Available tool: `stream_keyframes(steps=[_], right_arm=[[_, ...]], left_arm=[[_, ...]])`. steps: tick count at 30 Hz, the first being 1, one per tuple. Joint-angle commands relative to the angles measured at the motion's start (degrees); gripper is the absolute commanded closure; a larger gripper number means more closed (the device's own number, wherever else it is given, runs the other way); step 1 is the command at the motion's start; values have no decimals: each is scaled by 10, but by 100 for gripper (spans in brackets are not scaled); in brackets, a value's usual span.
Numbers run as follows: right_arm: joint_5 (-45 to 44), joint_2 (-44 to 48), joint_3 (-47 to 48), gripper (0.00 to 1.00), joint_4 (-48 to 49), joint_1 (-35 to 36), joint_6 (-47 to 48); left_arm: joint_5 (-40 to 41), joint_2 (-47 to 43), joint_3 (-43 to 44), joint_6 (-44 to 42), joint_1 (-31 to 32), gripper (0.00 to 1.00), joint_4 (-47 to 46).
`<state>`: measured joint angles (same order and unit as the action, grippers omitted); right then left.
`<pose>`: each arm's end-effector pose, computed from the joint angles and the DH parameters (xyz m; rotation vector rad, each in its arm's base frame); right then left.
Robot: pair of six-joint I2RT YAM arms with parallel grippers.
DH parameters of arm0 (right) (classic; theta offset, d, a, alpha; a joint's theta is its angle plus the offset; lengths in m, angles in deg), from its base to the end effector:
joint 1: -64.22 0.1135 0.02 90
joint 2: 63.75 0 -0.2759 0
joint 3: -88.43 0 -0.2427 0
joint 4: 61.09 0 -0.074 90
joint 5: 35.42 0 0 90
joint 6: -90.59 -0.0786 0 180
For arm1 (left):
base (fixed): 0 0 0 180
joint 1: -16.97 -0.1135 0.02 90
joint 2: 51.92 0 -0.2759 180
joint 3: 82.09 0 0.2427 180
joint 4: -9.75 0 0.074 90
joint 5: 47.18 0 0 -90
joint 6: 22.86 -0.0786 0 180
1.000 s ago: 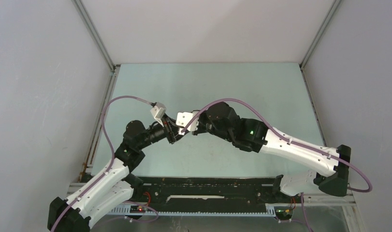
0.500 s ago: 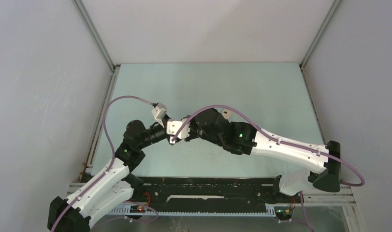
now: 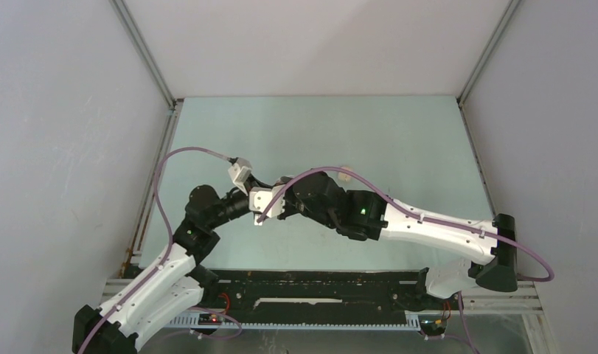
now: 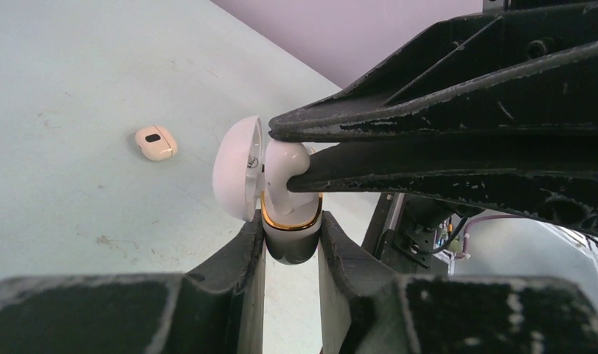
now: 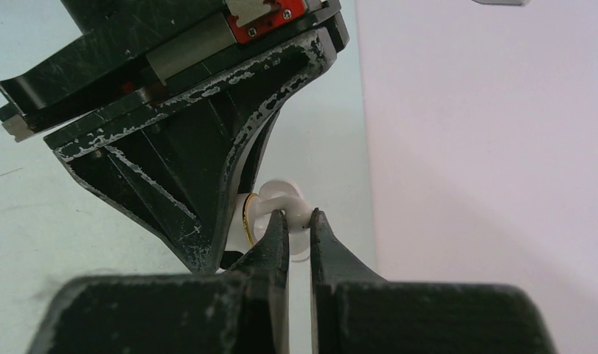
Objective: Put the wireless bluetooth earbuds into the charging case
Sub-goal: Place the earbud in the charging case.
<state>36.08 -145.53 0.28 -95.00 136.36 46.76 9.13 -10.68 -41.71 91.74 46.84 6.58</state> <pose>0.1327 0.3306 0.3690 -1.5708 1.1794 -0.0241 0.1469 -0.1347 0.2974 0.5732 1.5636 -1.1843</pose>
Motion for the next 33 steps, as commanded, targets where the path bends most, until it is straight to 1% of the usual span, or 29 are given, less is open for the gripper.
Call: stream_keyframes(steps=[1,7,10,13,16,20,25,28,33], right_arm=[[-12,-6,24,100,18,5,7],[-9,-8,24,100,7,8,6],[-7,-7,24,94,3,11,4],[0,-6,25,81,-8,11,1],[5,-4,24,74,-12,11,-4],[12,-2,25,68,-17,12,-8],[31,2,34,65,-34,6,-22],[92,4,69,63,-90,-10,-48],[232,6,159,55,-214,-56,-88]], left_arm=[[0,-14,12,-3,-3,100,-21],[14,-25,8,-11,-3,100,-21],[17,-29,6,-15,-3,100,-21],[21,-32,5,-17,-3,100,-21],[21,-32,5,-17,-4,100,-21],[21,-33,5,-19,-4,100,-20],[21,-33,4,-22,-4,100,-20],[22,-32,4,-24,-4,100,-18],[22,-36,3,-26,-4,100,-19]])
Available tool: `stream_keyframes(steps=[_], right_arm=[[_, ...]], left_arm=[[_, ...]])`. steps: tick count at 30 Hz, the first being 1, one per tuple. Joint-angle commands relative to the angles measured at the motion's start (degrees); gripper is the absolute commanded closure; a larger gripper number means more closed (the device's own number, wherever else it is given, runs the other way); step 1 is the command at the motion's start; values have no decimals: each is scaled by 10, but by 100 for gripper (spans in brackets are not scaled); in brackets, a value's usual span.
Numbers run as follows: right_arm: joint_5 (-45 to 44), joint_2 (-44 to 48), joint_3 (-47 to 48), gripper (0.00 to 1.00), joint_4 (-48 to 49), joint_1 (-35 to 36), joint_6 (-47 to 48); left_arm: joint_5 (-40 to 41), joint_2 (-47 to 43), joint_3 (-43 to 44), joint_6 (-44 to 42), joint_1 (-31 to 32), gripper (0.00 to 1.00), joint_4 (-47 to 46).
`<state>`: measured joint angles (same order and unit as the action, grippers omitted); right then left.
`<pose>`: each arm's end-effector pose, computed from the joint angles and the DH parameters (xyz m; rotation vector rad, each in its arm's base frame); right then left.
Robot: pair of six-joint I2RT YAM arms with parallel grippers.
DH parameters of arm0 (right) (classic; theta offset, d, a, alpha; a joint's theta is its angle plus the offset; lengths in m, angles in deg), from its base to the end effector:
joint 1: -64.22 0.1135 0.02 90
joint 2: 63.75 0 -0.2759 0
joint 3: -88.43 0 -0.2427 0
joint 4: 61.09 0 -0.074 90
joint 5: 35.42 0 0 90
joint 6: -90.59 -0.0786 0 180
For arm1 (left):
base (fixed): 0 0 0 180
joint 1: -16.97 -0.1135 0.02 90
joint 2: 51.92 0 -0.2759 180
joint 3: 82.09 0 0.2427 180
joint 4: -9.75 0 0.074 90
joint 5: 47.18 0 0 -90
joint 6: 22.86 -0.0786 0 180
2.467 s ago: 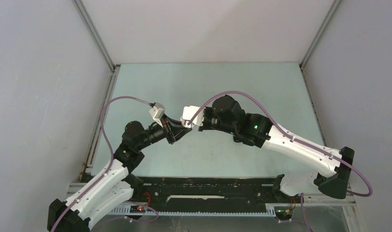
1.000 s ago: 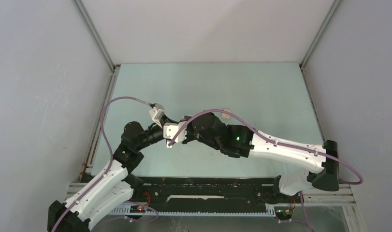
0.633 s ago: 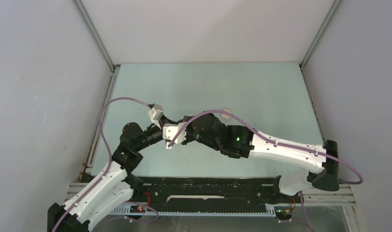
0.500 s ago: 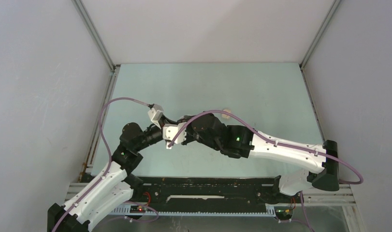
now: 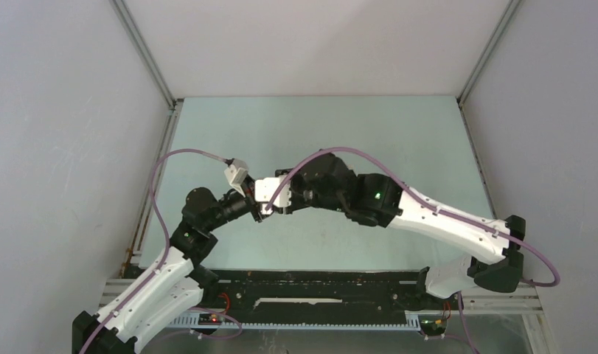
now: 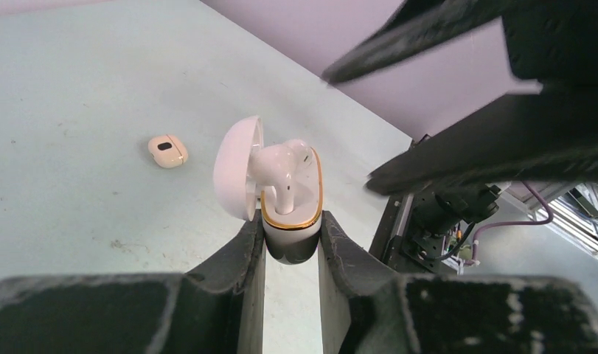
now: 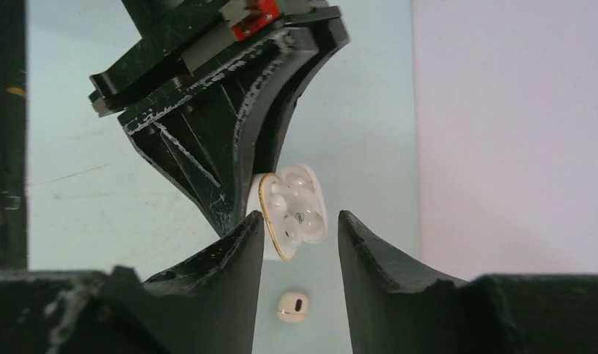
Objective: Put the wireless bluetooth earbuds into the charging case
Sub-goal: Place the earbud in the charging case.
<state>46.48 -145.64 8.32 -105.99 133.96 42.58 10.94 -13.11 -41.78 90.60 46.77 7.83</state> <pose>0.1306 0.3220 0.3930 -1.6364 1.2164 0.1599 0.1426 -0.1295 0.3012 0.5608 1.5378 -1.1453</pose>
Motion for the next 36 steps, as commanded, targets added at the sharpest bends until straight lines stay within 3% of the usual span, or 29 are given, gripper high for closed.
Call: stream_keyframes(steps=[1,4,8,13,15,17,20,25,29,36], right_arm=[[164,11,90,53,-126,-51,-55],[305,31,115,47,-160,-117,-96],[444,62,89,47,-157,-220,-142],[679,100,-9,48,-27,-382,-267],[749,102,-44,48,45,-435,-333],[770,100,-50,49,73,-460,-356],[773,105,-36,58,48,-445,-313],[645,80,69,76,-175,-357,-72],[518,86,86,76,-267,-265,30],[362,71,66,72,-290,-151,78]], left_arm=[[5,-13,4,-15,-3,100,-32],[2,-14,3,-15,-4,100,-32],[-23,-19,-6,-7,-3,100,-69],[-48,-77,-39,-14,-2,100,-149],[-46,-105,-28,-75,8,99,-100],[-22,-111,5,-193,32,98,40],[56,-85,18,-308,93,98,120],[81,-64,22,-334,122,99,154],[89,-76,13,-331,122,99,149],[80,-57,22,-333,122,100,155]])
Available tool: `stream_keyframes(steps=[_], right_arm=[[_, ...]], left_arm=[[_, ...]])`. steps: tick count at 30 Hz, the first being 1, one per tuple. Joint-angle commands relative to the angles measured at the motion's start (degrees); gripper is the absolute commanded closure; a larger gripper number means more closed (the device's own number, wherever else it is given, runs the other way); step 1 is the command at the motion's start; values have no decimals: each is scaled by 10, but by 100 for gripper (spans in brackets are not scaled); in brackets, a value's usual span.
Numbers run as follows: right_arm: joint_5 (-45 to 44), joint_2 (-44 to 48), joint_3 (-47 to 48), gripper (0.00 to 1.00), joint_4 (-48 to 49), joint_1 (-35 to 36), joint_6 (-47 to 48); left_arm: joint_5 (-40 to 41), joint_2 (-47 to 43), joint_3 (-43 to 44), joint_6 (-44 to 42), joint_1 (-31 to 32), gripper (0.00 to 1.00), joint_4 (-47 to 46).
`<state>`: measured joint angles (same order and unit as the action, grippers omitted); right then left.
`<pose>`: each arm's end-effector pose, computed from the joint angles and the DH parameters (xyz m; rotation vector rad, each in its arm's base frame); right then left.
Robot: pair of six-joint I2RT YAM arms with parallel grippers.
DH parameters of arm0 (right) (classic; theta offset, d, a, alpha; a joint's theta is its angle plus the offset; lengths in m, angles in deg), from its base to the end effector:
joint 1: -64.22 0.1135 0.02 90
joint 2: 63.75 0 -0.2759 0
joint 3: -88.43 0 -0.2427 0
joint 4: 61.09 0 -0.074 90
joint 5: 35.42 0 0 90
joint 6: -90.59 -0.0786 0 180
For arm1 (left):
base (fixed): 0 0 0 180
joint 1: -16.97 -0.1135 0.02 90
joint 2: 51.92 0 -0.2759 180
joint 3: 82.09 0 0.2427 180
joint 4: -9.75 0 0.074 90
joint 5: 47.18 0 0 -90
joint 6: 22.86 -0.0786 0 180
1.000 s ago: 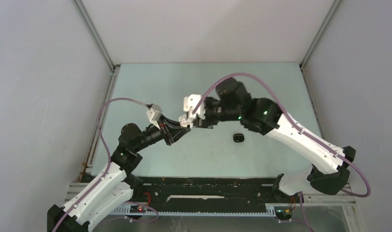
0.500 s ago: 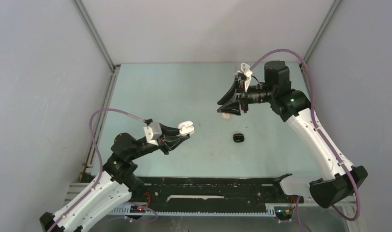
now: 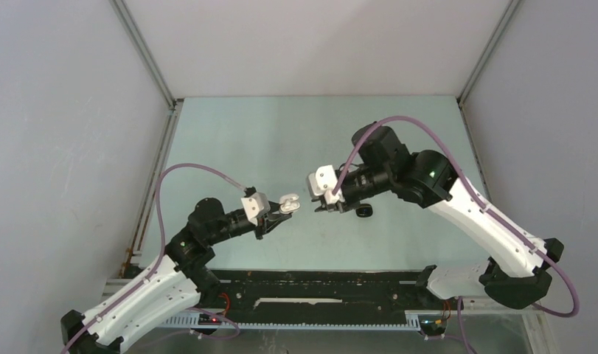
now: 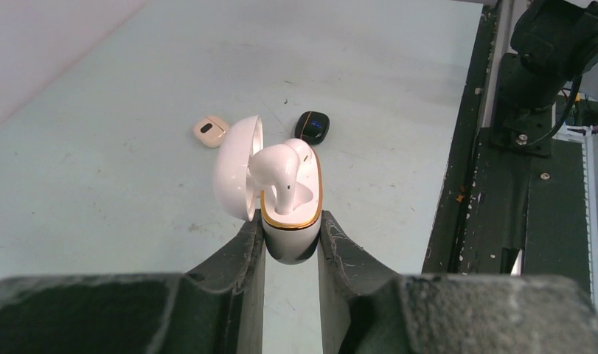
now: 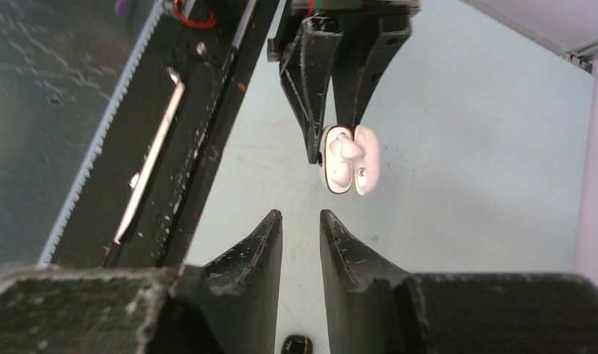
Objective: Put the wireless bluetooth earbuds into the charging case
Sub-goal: Place the earbud in the charging case.
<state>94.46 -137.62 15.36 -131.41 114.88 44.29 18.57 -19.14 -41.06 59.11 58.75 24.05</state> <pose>0.1218 0.2281 0.4296 -1.8248 1.1681 0.8363 0.1076 -0.1394 0.2823 1.0131 1.4025 -0.7928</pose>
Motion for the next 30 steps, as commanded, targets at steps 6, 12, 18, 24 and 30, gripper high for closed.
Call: stream_keyframes(steps=[6,12,18,24,30], right_arm=[[-185,-35,-24,70,-5,77,73],[-232,-73,-18,69,40,96,90],[-218,-98,-7,68,46,100,99],[-205,-117,-4,66,48,106,101],[-184,-123,-3,65,45,110,99]], left_arm=[[23,8,17,-24,7,100,10],[-3,26,24,-17,8,100,23],[-18,19,21,-14,8,100,21],[-29,17,22,-10,8,100,19],[-35,11,19,-6,8,100,12]])
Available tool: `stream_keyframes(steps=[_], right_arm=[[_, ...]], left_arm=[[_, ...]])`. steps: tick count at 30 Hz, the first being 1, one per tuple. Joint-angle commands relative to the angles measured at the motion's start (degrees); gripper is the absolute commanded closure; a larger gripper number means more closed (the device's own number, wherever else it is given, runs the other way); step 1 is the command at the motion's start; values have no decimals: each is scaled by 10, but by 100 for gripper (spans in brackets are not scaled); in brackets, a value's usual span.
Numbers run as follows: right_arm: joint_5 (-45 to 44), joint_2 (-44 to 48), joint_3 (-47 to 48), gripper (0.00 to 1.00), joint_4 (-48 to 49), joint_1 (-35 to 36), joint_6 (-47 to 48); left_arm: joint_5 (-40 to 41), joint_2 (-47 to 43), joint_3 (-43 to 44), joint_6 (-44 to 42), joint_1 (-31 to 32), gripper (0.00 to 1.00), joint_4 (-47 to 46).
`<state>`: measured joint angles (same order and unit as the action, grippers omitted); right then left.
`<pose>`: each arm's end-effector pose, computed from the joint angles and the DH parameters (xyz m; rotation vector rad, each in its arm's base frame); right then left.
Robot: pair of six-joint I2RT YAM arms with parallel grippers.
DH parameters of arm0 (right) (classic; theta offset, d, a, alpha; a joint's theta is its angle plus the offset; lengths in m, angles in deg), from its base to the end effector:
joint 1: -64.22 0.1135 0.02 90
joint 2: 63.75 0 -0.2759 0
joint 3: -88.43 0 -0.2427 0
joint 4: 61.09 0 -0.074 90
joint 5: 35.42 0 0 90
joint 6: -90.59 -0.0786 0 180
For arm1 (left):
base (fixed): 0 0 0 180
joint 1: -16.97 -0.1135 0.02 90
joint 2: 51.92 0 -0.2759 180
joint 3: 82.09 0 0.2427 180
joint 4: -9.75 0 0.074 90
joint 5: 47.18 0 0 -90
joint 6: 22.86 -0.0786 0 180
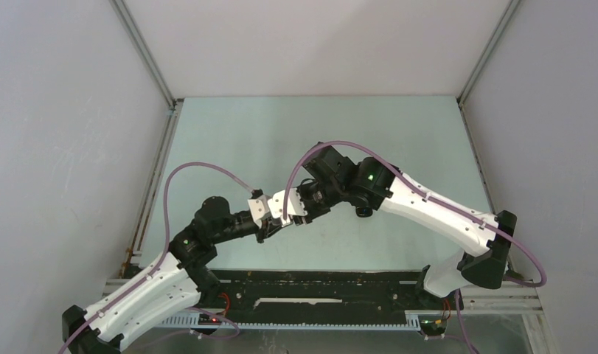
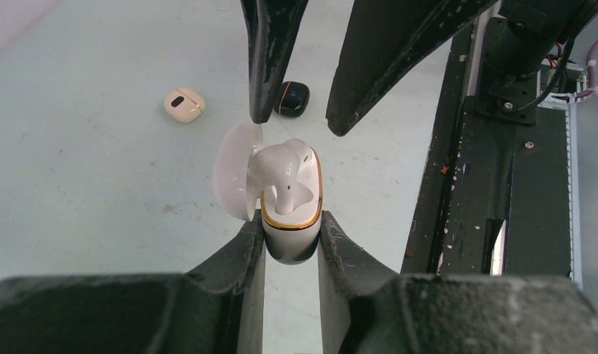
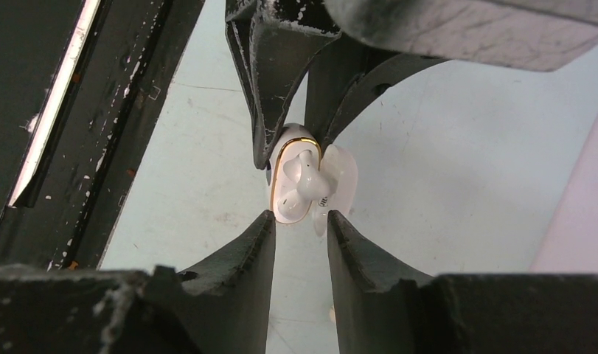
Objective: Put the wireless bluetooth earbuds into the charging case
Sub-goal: Place the earbud in the charging case.
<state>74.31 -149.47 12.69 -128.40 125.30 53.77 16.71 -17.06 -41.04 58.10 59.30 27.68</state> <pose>0.1349 0.2991 0.3545 -2.1062 1.1736 0.4797 0.1072 -0.1444 0.2679 1.0845 1.4727 -0.8181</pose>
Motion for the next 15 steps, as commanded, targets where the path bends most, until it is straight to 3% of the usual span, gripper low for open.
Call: stream_keyframes(steps=[1,15], right_arm=[[17,-5,23,65,14,7,4],[25,-11,8,64,24,15,1]], left_arm=[[-17,-11,19,4,3,100,-25],[-20,-12,17,10,2,100,-30]])
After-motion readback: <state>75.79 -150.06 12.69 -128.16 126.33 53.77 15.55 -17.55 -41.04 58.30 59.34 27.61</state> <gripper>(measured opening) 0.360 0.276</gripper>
